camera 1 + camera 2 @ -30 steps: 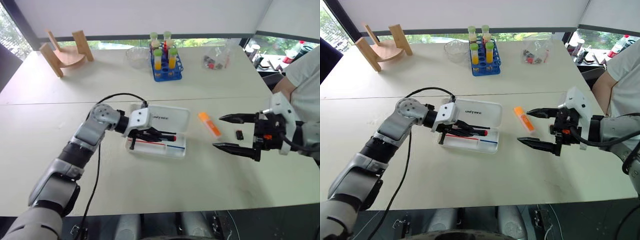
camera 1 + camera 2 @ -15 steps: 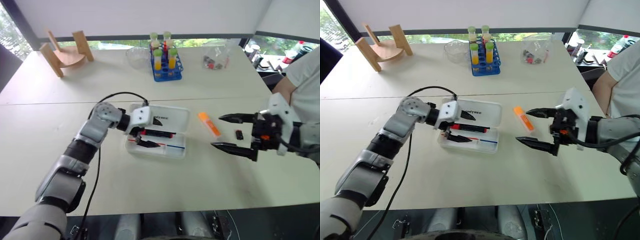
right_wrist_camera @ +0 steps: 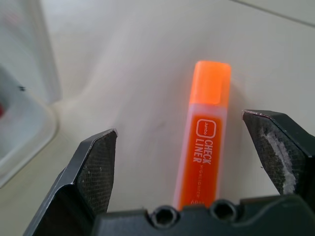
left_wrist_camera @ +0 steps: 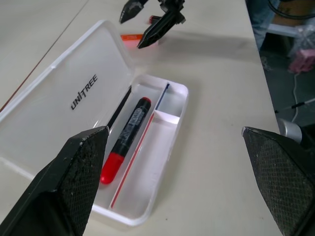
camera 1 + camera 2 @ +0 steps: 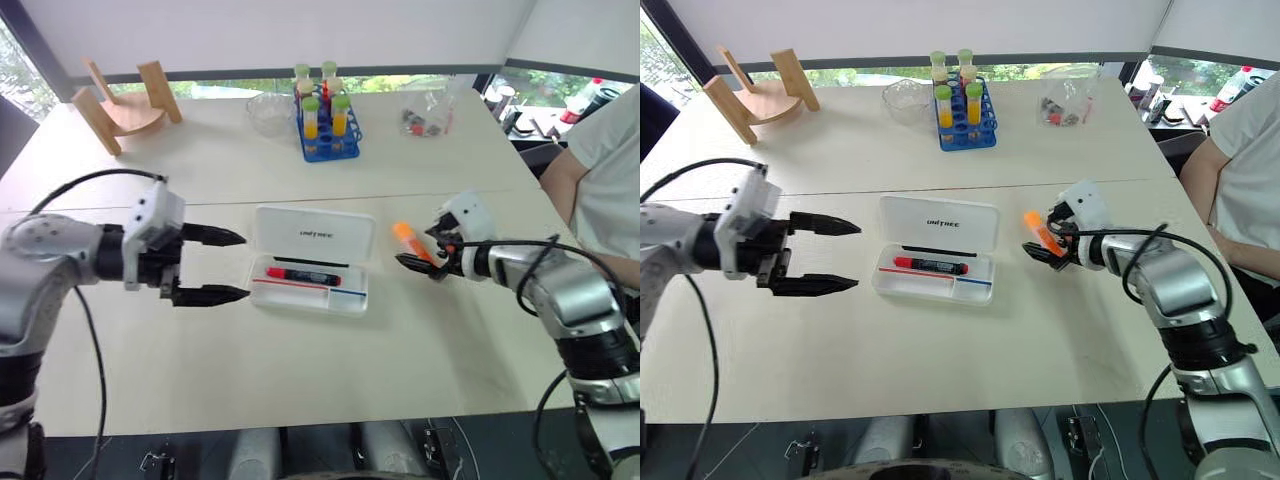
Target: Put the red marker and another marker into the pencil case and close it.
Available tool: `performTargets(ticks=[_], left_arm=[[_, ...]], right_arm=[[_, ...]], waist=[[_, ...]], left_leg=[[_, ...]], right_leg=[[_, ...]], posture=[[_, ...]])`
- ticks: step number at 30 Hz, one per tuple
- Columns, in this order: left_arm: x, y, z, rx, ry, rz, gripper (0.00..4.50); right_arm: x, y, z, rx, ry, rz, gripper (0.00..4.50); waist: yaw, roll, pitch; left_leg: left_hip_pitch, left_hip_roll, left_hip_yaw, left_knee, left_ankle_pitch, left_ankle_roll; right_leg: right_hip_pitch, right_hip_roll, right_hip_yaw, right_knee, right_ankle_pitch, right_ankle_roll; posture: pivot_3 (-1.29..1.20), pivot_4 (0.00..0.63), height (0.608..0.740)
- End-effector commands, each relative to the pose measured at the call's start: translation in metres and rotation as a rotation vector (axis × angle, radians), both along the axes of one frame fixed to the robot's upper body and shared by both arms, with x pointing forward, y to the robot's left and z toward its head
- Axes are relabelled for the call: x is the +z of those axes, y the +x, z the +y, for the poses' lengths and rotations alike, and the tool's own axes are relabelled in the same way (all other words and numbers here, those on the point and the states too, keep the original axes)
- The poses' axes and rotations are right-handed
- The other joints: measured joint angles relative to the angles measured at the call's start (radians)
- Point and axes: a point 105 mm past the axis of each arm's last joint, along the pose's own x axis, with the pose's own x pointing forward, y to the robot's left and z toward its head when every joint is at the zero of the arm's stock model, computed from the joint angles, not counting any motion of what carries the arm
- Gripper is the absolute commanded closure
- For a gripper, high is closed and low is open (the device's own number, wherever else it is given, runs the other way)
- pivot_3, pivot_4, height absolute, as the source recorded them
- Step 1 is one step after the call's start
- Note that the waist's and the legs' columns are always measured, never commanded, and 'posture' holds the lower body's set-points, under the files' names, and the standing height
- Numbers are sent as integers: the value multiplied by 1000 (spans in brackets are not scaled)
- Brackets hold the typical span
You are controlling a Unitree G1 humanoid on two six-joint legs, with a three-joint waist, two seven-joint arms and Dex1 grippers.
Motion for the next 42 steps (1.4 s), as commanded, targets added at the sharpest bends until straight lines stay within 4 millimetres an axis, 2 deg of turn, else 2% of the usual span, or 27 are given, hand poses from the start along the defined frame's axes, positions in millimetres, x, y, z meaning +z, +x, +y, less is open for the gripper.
performTargets(ticks=[1,2,8,12,14,16,18,21,26,30,32,37,42], left_arm=[[12,-8,2,33,-16,-51,0],[12,-9,2,43,-20,-54,0],[13,-12,3,97,-47,-74,0],[16,-11,11,142,-46,-76,0],[21,-13,15,161,-56,-75,0],[23,-16,20,170,-55,-56,0],[22,-19,21,162,-45,-31,0],[24,-21,19,148,-45,-18,0],[27,-23,16,125,-39,-7,0],[29,-25,13,124,-35,-10,0],[30,-27,12,128,-35,-11,0],[30,-32,11,146,-33,-9,0],[28,-35,12,171,-33,-6,0]], right_arm=[[-3,9,-8,-34,-37,6,528],[-6,11,-8,-37,-35,17,808],[0,14,-10,-35,-7,38,3713],[23,6,-16,-12,24,25,3702],[42,-7,-16,54,30,6,3702],[62,-41,-1,246,39,12,3702],[67,-75,25,468,31,28,3702],[65,-94,54,619,52,34,3702],[60,-94,112,796,128,7,3702],[50,-80,156,861,141,-6,3702],[42,-73,171,866,133,-6,3702],[25,-66,192,882,95,1,3702],[23,-63,201,890,90,-2,3702]], waist=[[1,0,0],[0,0,0],[-1,0,0],[0,1,0],[4,2,1],[13,5,3],[15,5,3],[6,5,3],[-10,4,5],[-10,3,5],[-6,3,5],[-8,3,5],[-10,3,5]], left_leg=[[0,0,0,0,0,0],[0,0,0,0,0,0],[1,0,0,0,0,0],[0,0,0,0,0,0],[-1,0,0,0,0,0],[-2,0,0,0,0,0],[-3,0,0,-1,0,0],[0,2,0,-2,0,1],[2,1,1,0,0,0],[1,1,0,-1,0,0],[1,1,-1,-2,0,0],[-6,0,0,-1,0,0],[-10,1,0,-1,1,-2]], right_leg=[[0,0,0,0,0,0],[0,0,0,0,0,0],[1,0,0,0,0,0],[0,0,0,0,0,0],[-1,0,0,0,0,0],[-2,0,0,0,0,0],[-4,0,0,-1,0,-1],[-2,2,0,-1,-1,-2],[0,0,0,0,-1,-1],[-2,1,0,2,-1,-2],[-2,1,-1,2,-1,-2],[-8,-1,-1,1,-1,-2],[-13,0,-1,3,-1,-2]], posture=[[0,150,740],[0,150,740],[0,150,740],[0,150,740],[0,150,740],[0,150,740],[0,150,740],[0,150,740],[0,150,740],[0,150,740],[0,150,740],[0,150,740],[0,150,740]])
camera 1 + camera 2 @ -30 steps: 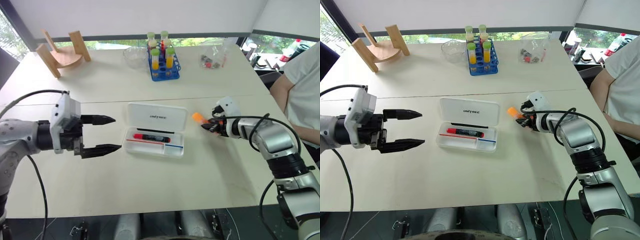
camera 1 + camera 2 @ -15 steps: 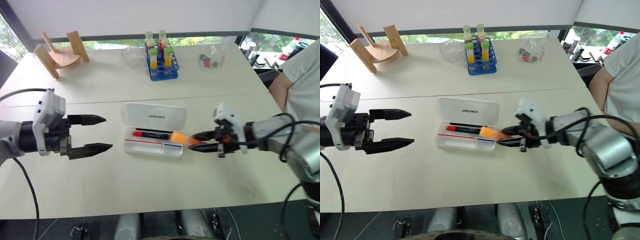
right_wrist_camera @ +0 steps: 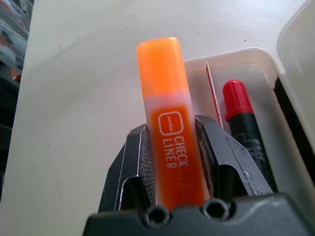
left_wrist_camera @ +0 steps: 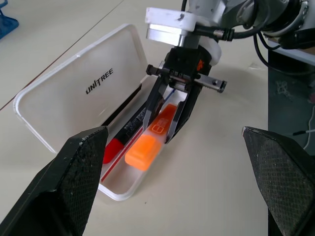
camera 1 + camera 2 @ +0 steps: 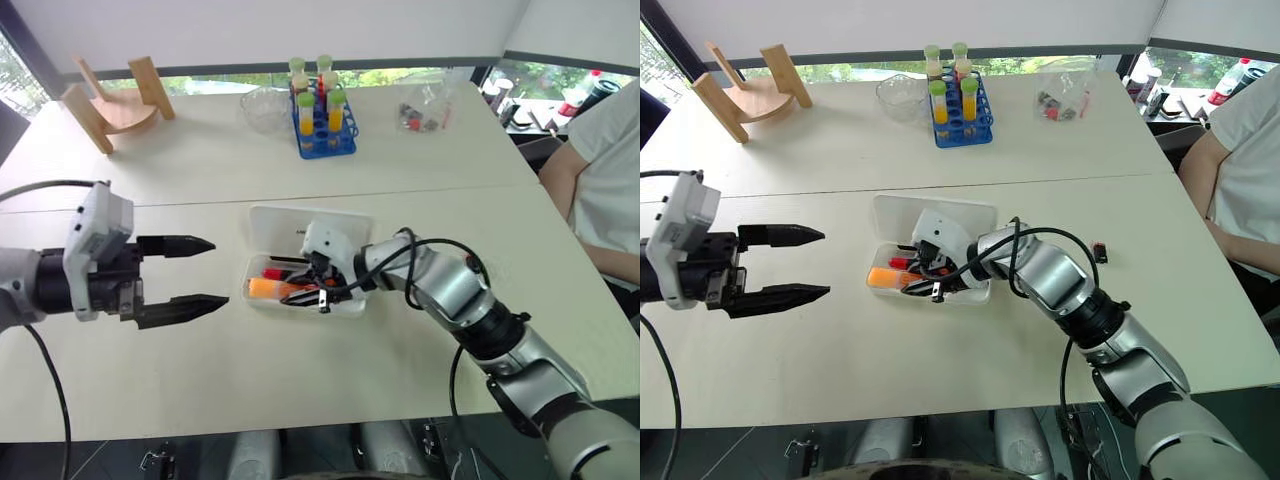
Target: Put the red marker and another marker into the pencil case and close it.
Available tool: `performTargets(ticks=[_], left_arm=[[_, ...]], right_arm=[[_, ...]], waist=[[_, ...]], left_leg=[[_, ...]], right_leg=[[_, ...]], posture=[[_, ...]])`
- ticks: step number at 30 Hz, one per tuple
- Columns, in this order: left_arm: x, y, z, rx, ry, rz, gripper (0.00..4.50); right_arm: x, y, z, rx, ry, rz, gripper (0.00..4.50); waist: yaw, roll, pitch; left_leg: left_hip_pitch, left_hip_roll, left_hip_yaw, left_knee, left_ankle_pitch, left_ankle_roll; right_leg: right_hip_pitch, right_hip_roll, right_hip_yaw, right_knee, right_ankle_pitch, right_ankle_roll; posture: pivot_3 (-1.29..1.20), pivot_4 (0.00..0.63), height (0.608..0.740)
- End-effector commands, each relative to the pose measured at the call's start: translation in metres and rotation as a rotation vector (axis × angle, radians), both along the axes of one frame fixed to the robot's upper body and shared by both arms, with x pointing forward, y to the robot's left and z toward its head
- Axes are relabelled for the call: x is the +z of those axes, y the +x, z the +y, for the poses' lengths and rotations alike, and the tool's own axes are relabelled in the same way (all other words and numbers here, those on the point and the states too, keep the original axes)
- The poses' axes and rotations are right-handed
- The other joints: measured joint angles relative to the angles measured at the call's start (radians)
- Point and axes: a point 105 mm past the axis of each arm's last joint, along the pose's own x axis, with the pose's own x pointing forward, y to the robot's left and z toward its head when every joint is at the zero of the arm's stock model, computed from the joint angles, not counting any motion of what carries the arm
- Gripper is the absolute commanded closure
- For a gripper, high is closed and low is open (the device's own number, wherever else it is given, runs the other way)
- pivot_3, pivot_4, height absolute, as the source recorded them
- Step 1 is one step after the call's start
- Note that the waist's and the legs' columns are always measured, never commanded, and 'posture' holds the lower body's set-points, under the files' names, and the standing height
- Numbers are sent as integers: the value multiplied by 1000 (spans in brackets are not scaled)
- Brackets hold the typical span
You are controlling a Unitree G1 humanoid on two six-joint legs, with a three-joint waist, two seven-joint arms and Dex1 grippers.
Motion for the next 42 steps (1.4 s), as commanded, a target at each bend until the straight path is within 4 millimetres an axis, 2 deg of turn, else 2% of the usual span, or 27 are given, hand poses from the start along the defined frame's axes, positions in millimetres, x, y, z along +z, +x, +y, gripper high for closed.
performTargets(ticks=[1,5,7,8,10,12,13,16,18,20,22,24,25,27,33,35,41,42], left_arm=[[7,-4,0,10,10,-40,0],[6,-4,-1,16,7,-42,0],[5,-3,-1,18,5,-45,0],[6,-3,-1,18,4,-46,0],[5,-2,-2,17,2,-46,0],[5,-1,-2,15,1,-46,0],[4,-1,-2,13,-1,-48,0],[4,1,-5,6,-11,-57,0],[3,2,-7,-1,-21,-60,0],[0,3,-9,-11,-30,-59,0],[-2,3,-11,-22,-40,-57,0],[-3,5,-14,-36,-49,-58,0],[-3,6,-16,-44,-55,-59,0],[-3,9,-18,-62,-64,-59,0],[0,17,-19,-91,-62,-70,0],[1,18,-19,-96,-61,-72,0],[2,19,-17,-91,-54,-77,0],[2,18,-17,-88,-53,-78,0]], right_arm=[[12,1,10,30,26,-50,3702],[11,3,12,26,23,-53,3702],[10,5,12,25,16,-56,2678],[10,5,11,25,16,-53,2385],[11,5,10,26,18,-56,1380],[18,6,7,19,26,-67,340],[25,9,3,0,37,-77,19],[58,22,-24,-109,107,-104,19],[81,31,-58,-235,146,-125,19],[95,34,-101,-370,152,-127,19],[96,34,-140,-515,121,-134,19],[90,31,-182,-689,87,-113,19],[82,29,-202,-771,52,-117,19],[66,27,-229,-887,0,-120,19],[16,29,-280,-1172,-70,-88,19],[0,29,-290,-1253,-85,-75,19],[-30,31,-287,-1341,-31,-8,19],[-32,32,-286,-1348,-26,-4,549]], waist=[[0,0,0],[0,0,0],[1,0,0],[0,0,0],[0,0,0],[0,0,0],[0,0,0],[3,0,0],[8,0,0],[18,0,0],[28,0,0],[32,-1,0],[31,-1,0],[30,-1,0],[6,0,0],[2,0,0],[-2,-1,-1],[-1,-1,-1]], left_leg=[[0,0,0,0,0,0],[0,0,0,0,0,0],[0,0,0,0,0,0],[0,0,0,0,0,0],[0,0,0,0,0,0],[0,0,0,0,0,0],[0,0,0,0,0,0],[0,0,0,0,0,0],[-1,-1,0,1,0,-1],[-1,-1,-1,1,0,-1],[-1,-1,0,0,0,0],[-1,-1,-1,0,0,0],[-1,-1,-1,0,0,0],[-1,-1,0,0,0,0],[1,-1,2,0,0,0],[1,-1,2,1,0,0],[3,0,2,1,0,0],[5,0,2,1,0,0]], right_leg=[[0,0,0,0,0,0],[0,0,0,0,0,0],[0,0,0,0,0,0],[0,0,0,0,0,0],[0,0,0,0,0,0],[0,0,0,0,0,0],[0,0,0,0,0,0],[0,-1,0,0,0,0],[0,-1,0,0,0,0],[1,-1,-1,0,0,0],[1,-2,-1,-1,0,0],[1,-1,-1,-2,0,0],[1,-1,-1,-2,0,0],[1,-1,0,-2,0,0],[1,0,2,1,0,0],[2,1,2,1,0,0],[3,1,2,1,0,0],[5,1,2,1,0,0]], posture=[[0,150,740],[0,150,740],[0,150,740],[0,150,740],[0,150,740],[0,150,740],[0,150,740],[0,150,740],[0,150,740],[0,150,740],[0,150,740],[0,150,740],[0,150,740],[0,150,740],[0,150,740],[0,150,740],[0,150,740],[0,150,740]])
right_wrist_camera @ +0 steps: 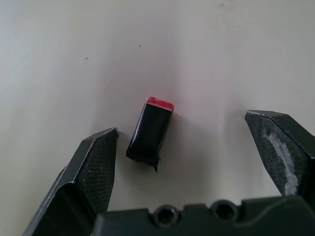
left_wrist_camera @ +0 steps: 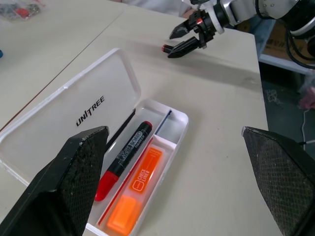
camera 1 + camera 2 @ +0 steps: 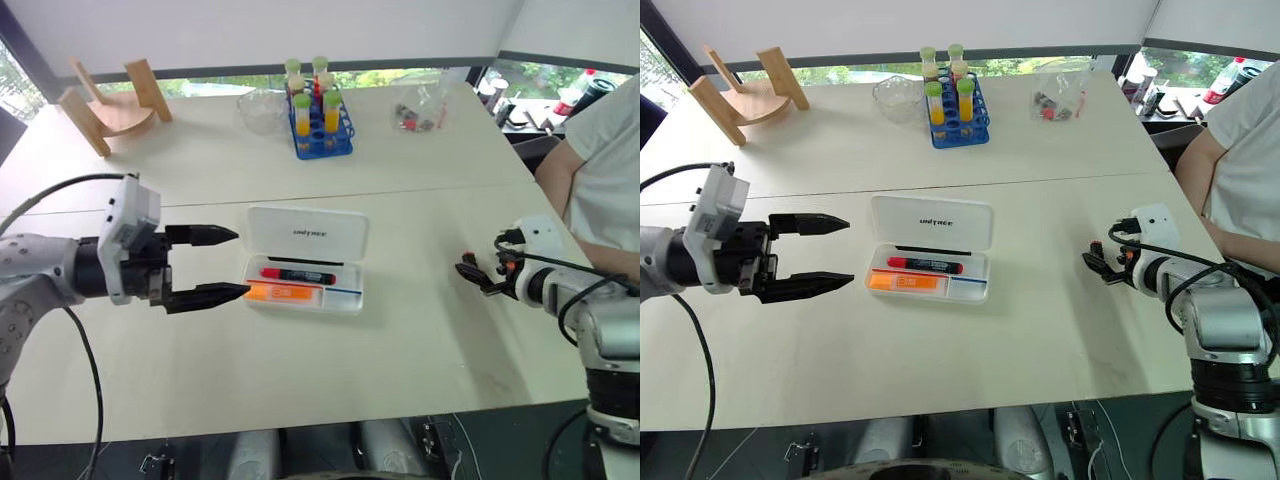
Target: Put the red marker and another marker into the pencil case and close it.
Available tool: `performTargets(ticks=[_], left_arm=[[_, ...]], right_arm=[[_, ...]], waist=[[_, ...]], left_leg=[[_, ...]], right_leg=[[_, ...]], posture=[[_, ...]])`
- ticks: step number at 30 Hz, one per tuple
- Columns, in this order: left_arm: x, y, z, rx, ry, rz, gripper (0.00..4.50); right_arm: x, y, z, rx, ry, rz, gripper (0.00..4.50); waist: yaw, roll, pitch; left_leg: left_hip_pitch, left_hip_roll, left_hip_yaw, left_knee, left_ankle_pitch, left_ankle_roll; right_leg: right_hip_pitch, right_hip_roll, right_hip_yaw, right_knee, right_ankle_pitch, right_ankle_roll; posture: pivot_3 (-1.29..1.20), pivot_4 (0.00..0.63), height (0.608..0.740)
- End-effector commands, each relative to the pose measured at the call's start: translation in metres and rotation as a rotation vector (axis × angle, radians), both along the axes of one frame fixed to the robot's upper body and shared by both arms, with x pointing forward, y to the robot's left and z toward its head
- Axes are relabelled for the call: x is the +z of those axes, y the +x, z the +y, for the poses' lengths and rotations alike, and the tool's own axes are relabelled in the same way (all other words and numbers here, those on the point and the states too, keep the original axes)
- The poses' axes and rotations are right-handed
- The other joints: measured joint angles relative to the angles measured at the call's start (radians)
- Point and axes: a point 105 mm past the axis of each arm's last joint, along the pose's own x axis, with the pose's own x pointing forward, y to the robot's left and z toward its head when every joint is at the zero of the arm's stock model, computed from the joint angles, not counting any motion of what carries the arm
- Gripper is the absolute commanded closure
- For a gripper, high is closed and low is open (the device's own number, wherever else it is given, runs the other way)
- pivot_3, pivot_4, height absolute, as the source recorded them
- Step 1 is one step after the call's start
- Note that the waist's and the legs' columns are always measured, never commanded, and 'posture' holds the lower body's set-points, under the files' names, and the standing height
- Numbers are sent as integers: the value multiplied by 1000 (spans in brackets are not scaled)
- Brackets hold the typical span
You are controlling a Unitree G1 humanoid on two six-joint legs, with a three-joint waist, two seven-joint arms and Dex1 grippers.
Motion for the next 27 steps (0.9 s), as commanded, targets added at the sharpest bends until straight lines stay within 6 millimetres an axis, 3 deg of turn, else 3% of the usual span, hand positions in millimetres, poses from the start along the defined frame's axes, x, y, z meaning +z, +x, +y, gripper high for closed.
performTargets(ticks=[1,7,9,11,14,16,21,27], left_arm=[[7,-1,1,2,11,-36,0],[8,-2,1,10,12,-39,0],[8,-2,1,13,12,-39,0],[8,-2,1,13,11,-39,0],[8,-1,-1,6,7,-35,0],[8,-1,-2,0,5,-33,0],[7,0,-4,-8,4,-27,0],[6,-2,-5,0,9,-27,0]], right_arm=[[-13,0,-4,-51,14,22,917],[-6,-1,5,-14,52,18,3883],[6,-1,14,41,78,3,4463],[23,-1,30,139,95,-19,4463],[58,-15,89,519,105,-58,4463],[65,-27,118,714,89,-43,4463],[58,-44,167,1057,57,0,4463],[31,-39,193,1198,-17,26,4463]], waist=[[1,0,0],[8,-1,0],[7,-1,0],[7,-1,0],[0,4,3],[-3,5,3],[6,2,4],[6,-2,6]], left_leg=[[3,0,0,0,0,0],[9,0,0,0,0,0],[9,0,0,0,0,0],[9,0,-1,0,0,0],[7,0,-1,-1,0,0],[7,0,0,-2,0,0],[7,1,-2,-2,0,0],[5,0,-1,0,0,0]], right_leg=[[3,0,0,0,0,0],[10,0,0,-2,0,0],[10,0,0,-2,0,0],[10,0,0,-1,0,0],[7,0,0,-1,0,0],[6,0,1,-1,0,0],[6,1,-1,-2,-1,0],[6,-1,-1,-2,0,0]], posture=[[0,150,740],[0,150,740],[0,150,740],[0,150,740],[0,150,740],[0,150,740],[0,150,740],[0,150,740]])
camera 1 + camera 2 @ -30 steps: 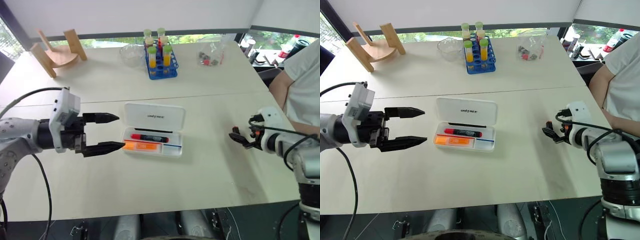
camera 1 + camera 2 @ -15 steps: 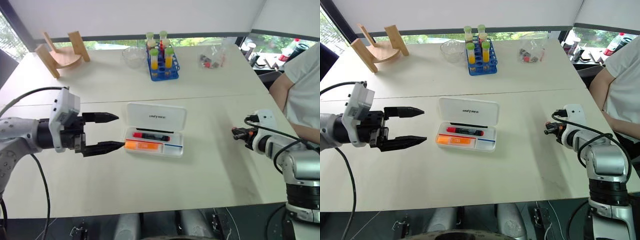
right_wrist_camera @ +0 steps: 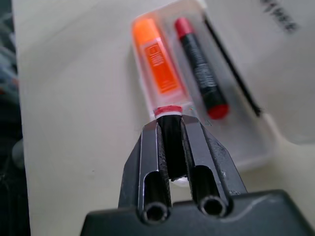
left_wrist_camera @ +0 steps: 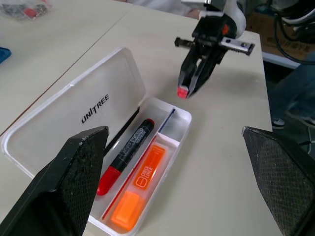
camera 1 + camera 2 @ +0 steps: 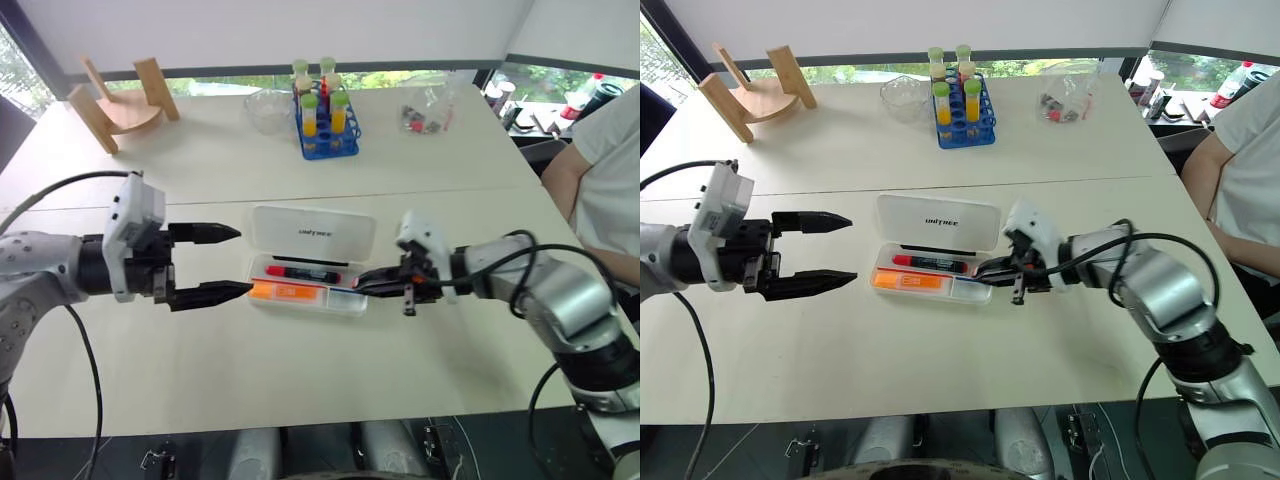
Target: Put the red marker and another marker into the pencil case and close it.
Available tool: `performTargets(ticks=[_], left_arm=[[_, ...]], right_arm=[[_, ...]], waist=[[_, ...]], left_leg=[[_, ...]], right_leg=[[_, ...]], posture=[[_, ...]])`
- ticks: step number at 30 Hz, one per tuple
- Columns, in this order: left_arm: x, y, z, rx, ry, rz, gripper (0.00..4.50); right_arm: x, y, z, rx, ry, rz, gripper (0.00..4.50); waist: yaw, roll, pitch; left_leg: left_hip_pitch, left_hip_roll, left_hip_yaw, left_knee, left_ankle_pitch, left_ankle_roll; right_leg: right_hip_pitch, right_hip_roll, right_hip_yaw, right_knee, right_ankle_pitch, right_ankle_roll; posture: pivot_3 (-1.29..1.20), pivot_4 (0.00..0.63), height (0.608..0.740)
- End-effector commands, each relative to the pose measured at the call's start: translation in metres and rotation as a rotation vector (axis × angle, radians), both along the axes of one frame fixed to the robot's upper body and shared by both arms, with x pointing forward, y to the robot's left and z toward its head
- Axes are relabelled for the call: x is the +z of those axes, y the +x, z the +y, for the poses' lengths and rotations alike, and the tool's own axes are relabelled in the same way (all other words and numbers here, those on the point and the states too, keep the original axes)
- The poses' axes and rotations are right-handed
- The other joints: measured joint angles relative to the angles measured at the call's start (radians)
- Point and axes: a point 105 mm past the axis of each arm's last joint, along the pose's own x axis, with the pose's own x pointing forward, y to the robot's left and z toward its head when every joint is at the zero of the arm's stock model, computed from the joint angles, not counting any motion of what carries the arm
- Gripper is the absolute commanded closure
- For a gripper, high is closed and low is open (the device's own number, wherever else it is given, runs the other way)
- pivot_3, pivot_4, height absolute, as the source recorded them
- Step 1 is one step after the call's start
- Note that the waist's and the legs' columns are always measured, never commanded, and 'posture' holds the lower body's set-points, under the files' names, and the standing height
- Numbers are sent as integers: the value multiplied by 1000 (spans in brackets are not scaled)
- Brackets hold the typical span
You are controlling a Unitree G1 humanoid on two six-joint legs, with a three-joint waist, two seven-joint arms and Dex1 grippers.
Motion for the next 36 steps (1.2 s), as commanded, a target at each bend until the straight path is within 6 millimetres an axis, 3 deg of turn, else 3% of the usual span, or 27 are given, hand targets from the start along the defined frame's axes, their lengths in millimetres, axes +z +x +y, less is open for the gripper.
performTargets(ticks=[1,7,10,16,21,27,30,36], left_arm=[[6,-5,-2,-1,3,-29,0],[4,-11,0,27,11,-26,0],[4,-12,0,33,9,-26,0],[2,-11,2,52,-1,-21,0],[3,2,12,109,-49,-25,0],[-1,42,41,227,-85,-25,0],[-8,67,51,259,-100,-20,902],[-28,117,60,287,-94,-39,4056]], right_arm=[[-4,8,8,42,-26,-51,4463],[-13,11,12,73,-54,-37,4463],[-14,15,14,69,-62,-40,3132],[-4,16,15,78,-46,-53,23],[29,15,3,52,20,-82,23],[71,6,-15,-1,122,-133,23],[90,3,-23,-39,175,-159,0],[107,-13,-35,-40,247,-182,0]], waist=[[-1,0,0],[-2,0,0],[-2,0,0],[-2,0,0],[1,0,0],[5,0,1],[5,0,1],[16,-1,1]], left_leg=[[0,0,0,0,0,0],[0,0,0,0,0,0],[0,0,-1,0,0,0],[0,0,-1,0,0,0],[0,0,-1,0,0,0],[0,0,-1,0,0,0],[0,0,0,0,0,0],[-1,0,0,0,0,0]], right_leg=[[0,0,0,0,0,0],[-1,0,0,0,0,0],[-1,1,0,0,0,0],[-1,0,0,0,0,0],[-1,0,0,0,0,0],[0,0,-1,0,0,0],[0,1,-1,0,0,0],[-1,1,-1,0,0,0]], posture=[[0,150,740],[0,150,740],[0,150,740],[0,150,740],[0,150,740],[0,150,740],[0,150,740],[0,150,740]])
